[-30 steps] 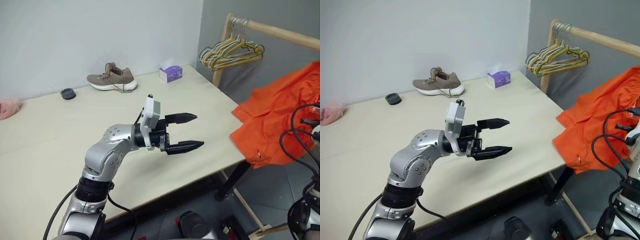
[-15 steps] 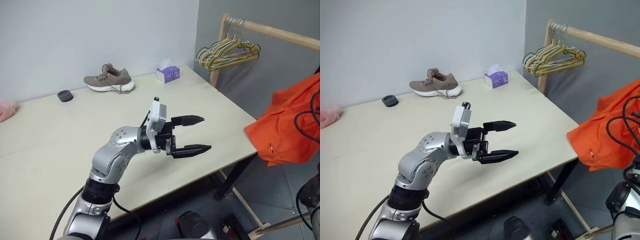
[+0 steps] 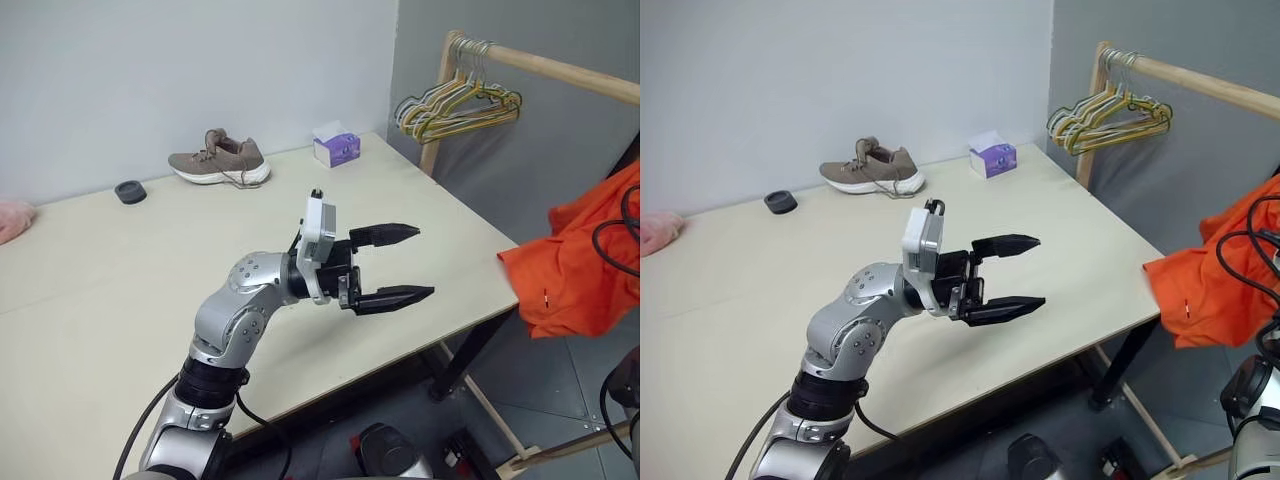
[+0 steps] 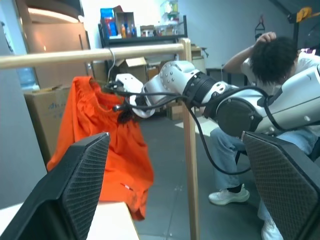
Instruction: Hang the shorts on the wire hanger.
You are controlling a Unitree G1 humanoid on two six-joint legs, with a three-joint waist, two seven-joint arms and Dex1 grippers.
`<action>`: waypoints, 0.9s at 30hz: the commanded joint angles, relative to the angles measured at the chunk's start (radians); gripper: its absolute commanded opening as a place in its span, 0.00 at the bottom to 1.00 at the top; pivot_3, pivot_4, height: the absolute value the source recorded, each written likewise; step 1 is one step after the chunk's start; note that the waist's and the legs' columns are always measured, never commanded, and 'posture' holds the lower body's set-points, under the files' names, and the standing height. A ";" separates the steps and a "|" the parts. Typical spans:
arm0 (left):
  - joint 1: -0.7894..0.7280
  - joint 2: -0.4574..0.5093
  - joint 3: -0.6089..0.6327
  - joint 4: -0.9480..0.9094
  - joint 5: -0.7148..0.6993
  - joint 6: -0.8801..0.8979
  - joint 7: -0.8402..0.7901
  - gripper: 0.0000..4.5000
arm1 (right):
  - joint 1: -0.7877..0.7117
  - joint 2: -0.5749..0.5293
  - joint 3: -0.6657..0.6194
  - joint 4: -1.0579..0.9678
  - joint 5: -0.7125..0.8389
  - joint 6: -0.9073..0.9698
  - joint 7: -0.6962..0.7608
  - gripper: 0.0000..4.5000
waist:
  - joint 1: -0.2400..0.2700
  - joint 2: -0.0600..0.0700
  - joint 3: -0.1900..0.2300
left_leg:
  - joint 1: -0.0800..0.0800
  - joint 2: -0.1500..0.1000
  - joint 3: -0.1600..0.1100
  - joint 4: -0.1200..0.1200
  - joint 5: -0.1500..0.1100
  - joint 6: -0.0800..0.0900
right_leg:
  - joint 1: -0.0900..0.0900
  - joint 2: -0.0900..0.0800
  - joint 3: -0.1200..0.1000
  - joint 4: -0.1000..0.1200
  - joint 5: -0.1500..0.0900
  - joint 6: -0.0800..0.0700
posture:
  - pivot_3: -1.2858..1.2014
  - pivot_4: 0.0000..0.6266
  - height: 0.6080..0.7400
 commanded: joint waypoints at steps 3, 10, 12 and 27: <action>-0.039 -0.015 -0.004 -0.026 -0.005 -0.014 0.012 0.99 | -0.009 0.007 -0.039 -0.065 0.031 0.023 -0.022 0.00 | 0.002 0.000 0.000 | -0.001 0.000 0.001 0.000 -0.002 0.001 | 0.000 -0.001 0.000 -0.002 0.000 0.000 | 0.33 0.02 1.00; -0.048 -0.028 -0.007 -0.018 0.002 -0.017 0.016 0.99 | 0.006 0.029 -0.081 -0.144 0.063 0.028 -0.030 0.00 | 0.006 0.001 0.000 | -0.001 0.000 0.001 0.000 -0.004 0.002 | 0.000 0.000 0.000 -0.002 -0.001 -0.001 | 0.33 0.02 1.00; -0.050 -0.030 -0.006 -0.018 0.000 -0.014 0.018 1.00 | 0.019 0.054 -0.109 -0.215 0.077 0.035 -0.042 0.16 | 0.005 0.002 0.000 | 0.000 0.000 0.001 0.000 -0.004 0.002 | 0.000 0.000 0.001 -0.002 -0.001 -0.001 | 0.33 0.02 1.00; -0.040 -0.022 -0.014 -0.016 -0.001 -0.022 0.017 1.00 | 0.118 0.119 -0.127 -0.617 0.065 -0.028 -0.100 0.99 | 0.017 0.004 0.001 | -0.001 0.000 0.001 0.000 -0.004 0.002 | -0.001 0.000 0.001 -0.002 -0.001 -0.001 | 0.33 0.02 1.00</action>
